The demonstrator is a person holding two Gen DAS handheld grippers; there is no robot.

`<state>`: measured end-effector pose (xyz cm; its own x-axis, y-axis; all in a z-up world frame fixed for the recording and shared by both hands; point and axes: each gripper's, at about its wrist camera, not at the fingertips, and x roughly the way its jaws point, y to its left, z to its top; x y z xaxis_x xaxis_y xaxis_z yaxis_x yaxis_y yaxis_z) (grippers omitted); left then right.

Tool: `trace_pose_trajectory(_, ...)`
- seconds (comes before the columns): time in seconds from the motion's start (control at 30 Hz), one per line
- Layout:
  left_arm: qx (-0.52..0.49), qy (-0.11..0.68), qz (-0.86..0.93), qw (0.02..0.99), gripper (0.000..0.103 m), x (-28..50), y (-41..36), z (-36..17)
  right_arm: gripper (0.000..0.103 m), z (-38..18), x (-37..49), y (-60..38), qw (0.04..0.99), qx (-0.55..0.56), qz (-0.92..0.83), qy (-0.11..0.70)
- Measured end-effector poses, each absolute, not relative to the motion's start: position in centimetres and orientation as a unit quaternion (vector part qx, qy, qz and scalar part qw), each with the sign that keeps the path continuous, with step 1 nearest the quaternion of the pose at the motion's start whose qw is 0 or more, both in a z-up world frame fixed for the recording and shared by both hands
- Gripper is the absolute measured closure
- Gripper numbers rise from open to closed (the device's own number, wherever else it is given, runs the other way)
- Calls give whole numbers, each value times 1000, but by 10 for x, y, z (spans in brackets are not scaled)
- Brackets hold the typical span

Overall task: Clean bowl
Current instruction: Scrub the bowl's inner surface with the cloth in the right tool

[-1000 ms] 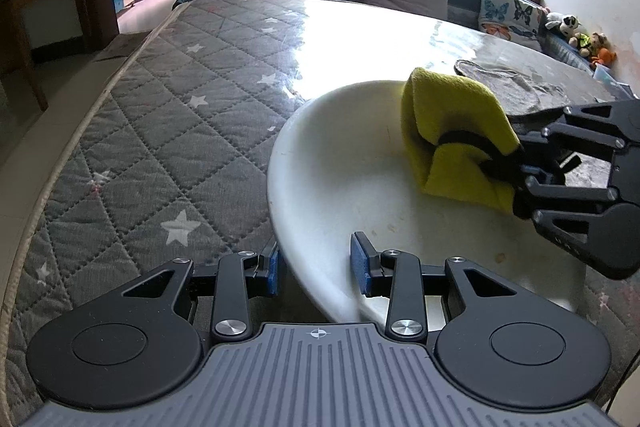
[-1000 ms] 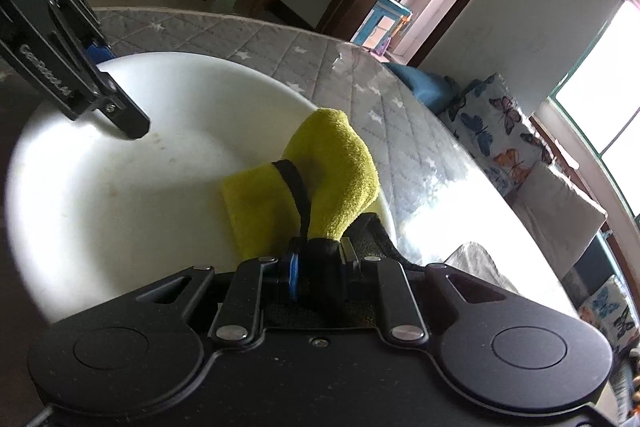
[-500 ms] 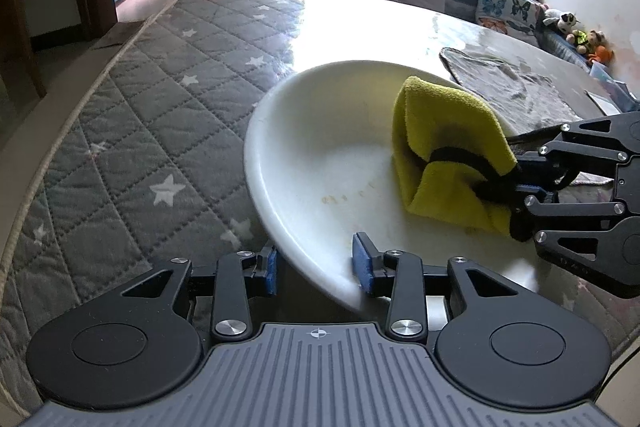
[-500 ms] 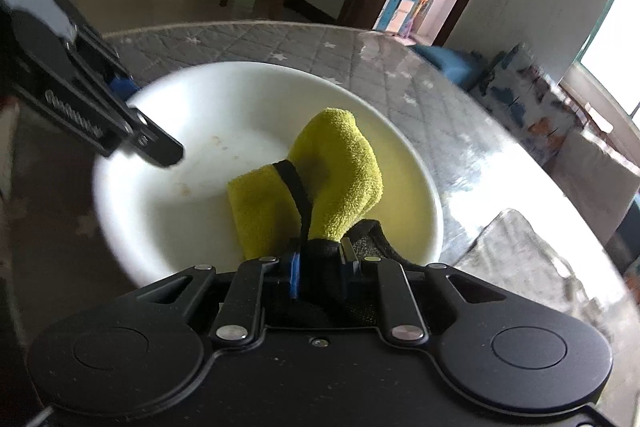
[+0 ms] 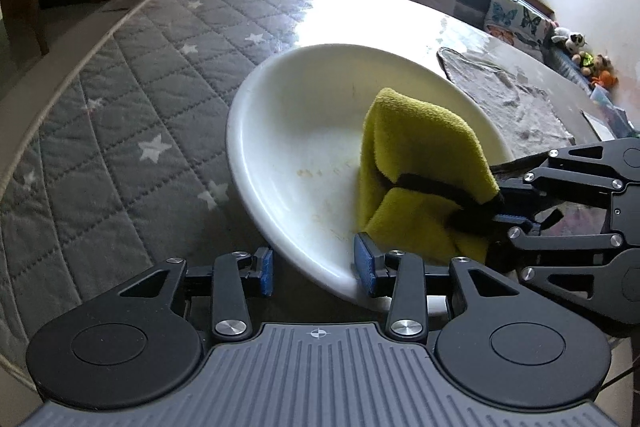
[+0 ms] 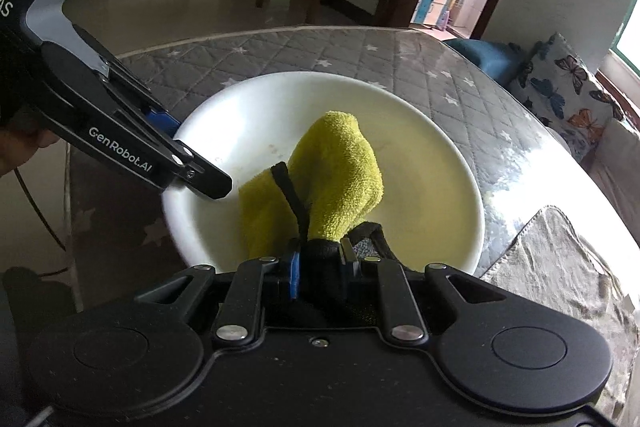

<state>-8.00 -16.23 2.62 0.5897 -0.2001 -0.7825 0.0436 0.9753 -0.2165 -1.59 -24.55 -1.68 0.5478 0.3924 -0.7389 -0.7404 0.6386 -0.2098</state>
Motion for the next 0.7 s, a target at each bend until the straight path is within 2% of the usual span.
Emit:
trace_pose_trajectory(0.37,-93,445,-57,889,67,-80,-161,26,83,-24,-9,-245,832,-296,319,343)
trace_pose_trajectory(0.7,-65,445,-69,891,69,-73,-162,26,83,-35,-2,-249,844,-339,273,313)
